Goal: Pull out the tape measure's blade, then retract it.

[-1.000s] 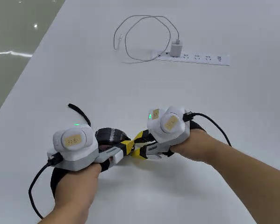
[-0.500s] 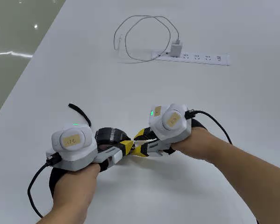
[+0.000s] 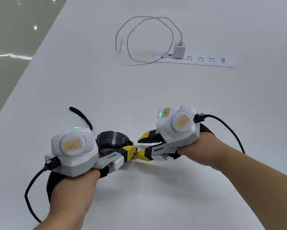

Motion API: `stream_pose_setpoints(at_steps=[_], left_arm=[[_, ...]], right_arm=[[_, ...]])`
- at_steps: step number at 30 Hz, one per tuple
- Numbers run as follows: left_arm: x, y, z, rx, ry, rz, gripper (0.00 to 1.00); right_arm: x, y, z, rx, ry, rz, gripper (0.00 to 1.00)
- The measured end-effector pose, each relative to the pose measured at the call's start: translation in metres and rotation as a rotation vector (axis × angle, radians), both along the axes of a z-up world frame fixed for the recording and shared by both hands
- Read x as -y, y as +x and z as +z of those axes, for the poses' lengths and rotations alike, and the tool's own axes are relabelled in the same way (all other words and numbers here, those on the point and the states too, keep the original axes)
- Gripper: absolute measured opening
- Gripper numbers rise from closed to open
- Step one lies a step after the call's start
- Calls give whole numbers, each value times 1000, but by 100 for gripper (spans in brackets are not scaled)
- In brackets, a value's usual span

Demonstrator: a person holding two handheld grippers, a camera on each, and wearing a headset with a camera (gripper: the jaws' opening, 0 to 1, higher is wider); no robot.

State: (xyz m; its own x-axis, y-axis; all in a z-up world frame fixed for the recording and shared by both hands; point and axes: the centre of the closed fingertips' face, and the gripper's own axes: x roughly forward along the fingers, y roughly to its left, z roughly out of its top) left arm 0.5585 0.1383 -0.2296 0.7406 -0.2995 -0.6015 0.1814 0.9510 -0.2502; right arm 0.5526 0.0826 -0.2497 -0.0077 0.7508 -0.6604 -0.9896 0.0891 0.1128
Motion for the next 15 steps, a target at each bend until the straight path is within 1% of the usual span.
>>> stream_pose_setpoints(at_steps=[4,6,8,11,15], left_arm=[[-2,-2,3,16,10,-21,66],[-6,-3,3,18,15,-25,66],[-7,-5,3,21,18,-34,66],[-8,-6,3,24,21,-46,66],[-8,-8,4,26,23,-56,66]], right_arm=[[6,1,4,9,8,-27,24],[9,0,7,19,14,-39,25],[11,0,9,12,20,-50,25],[13,0,7,7,19,-57,25],[15,0,11,10,29,-74,25]])
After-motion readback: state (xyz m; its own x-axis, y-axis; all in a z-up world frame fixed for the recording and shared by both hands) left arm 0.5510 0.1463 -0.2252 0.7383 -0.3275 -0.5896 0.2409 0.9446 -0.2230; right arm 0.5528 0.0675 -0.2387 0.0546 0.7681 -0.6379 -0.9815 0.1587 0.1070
